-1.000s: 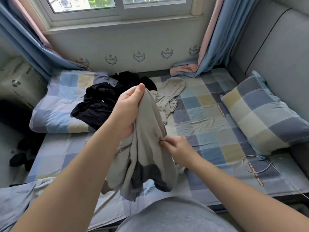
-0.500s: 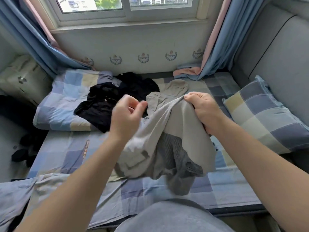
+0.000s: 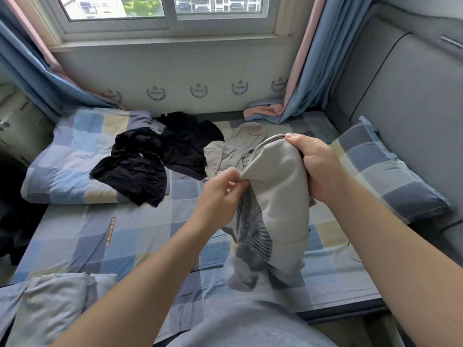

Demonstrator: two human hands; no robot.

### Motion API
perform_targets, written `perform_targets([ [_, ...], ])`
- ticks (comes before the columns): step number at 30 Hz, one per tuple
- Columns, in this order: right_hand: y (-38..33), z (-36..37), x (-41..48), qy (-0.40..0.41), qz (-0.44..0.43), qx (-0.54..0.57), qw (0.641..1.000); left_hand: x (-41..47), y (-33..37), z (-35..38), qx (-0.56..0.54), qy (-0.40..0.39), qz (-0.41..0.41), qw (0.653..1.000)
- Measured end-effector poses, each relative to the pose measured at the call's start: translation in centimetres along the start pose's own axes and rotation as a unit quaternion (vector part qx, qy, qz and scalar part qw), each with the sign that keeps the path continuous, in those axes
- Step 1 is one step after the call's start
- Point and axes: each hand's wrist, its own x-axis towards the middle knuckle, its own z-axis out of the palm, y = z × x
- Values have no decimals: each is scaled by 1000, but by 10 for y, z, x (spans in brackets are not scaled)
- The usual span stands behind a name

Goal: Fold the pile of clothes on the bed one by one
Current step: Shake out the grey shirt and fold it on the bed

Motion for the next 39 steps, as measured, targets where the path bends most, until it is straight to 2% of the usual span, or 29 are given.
perform_targets([
  [2, 3, -12, 1, -8, -17, -39, 999, 3, 6, -10, 6, 60, 16, 998],
  [5, 12, -22, 0, -18, -31, -158, 987, 11, 15, -20, -4, 121, 20, 992],
  [8, 26, -23, -2, 34, -62, -248, 966, 22, 22, -25, -39, 145, 2, 989],
  [10, 34, -17, -9, 44, -89, -263, 960, 26, 29, -31, -48, 121, 14, 991],
  [12, 44, -11, -18, -49, -82, -248, 964, 28, 37, -36, -50, 39, 30, 998],
  [14, 55, 2, -25, -169, -13, -222, 960, 29, 43, -40, -66, -25, 46, 996],
  [16, 69, 13, -24, -215, 33, -223, 950, 34, 44, -47, -72, -20, 65, 995],
  [18, 68, 20, -21, -183, 31, -216, 959, 43, 34, -57, -49, 27, 60, 997],
  [21, 55, 24, -12, -127, 36, -177, 975, 53, 4, -74, 60, 96, 3, 994],
  [23, 46, 25, -5, -100, 59, -122, 986, 50, -8, -78, 90, 102, -26, 990],
  [25, 42, 28, -1, -75, 69, -83, 991, 37, -6, -71, 87, 60, -41, 994],
  [28, 39, 28, -2, -66, 49, -38, 996, 10, -5, -50, 39, -68, -65, 995],
  [30, 34, 29, -5, -72, 38, -9, 997, -6, -11, -34, -18, -176, -91, 980],
  [32, 31, 27, -6, -78, 25, 4, 997, -11, -24, -17, -83, -230, -93, 965],
  [34, 27, 24, -8, -77, 18, 19, 997, -9, -42, -3, -78, -194, -90, 974],
  [36, 24, 19, -8, -65, 18, 44, 997, -2, -51, 2, -59, -119, -97, 986],
  [39, 21, 0, 0, -10, 9, 57, 998, 10, -38, -8, -103, -44, -107, 988],
])
